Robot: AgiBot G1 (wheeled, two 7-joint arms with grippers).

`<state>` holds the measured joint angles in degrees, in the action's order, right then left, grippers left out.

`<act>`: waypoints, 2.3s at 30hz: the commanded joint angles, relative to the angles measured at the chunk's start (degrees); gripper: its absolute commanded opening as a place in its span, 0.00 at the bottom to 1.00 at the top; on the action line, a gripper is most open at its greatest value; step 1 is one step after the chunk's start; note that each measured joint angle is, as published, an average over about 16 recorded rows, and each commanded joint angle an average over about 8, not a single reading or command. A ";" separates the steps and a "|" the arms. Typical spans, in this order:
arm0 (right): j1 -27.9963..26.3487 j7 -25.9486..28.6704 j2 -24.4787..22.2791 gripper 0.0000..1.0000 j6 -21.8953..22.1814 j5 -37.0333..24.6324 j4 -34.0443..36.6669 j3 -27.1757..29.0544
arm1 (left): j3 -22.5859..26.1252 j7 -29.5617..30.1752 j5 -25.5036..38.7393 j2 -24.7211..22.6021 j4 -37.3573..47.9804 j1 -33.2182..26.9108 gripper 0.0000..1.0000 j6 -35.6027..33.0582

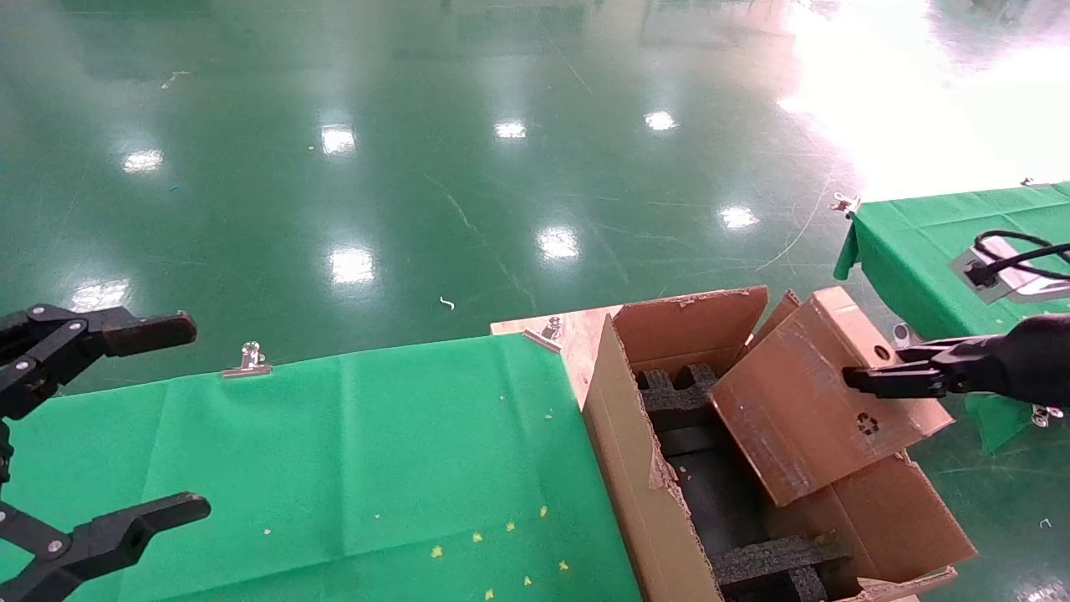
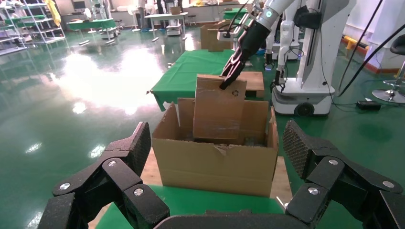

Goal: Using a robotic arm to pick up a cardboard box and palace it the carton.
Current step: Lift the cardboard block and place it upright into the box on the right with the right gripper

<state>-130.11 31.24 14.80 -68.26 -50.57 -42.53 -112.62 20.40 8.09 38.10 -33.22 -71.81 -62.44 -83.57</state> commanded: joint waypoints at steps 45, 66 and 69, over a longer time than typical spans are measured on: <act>0.65 45.04 0.23 0.00 25.05 -30.72 -26.86 -11.68 | 0.01 -0.01 -0.01 0.01 0.01 0.00 1.00 0.01; 6.66 56.18 4.82 0.00 30.53 -36.34 -28.57 -15.10 | 0.02 -0.01 -0.02 0.01 0.01 0.00 1.00 0.01; 8.18 56.70 6.06 0.00 31.66 -36.23 -27.72 -15.44 | 0.02 -0.01 -0.02 0.01 0.01 0.00 1.00 0.01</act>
<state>-121.88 87.90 20.88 -36.61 -86.67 -70.10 -128.02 20.42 8.08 38.08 -33.21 -71.79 -62.44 -83.56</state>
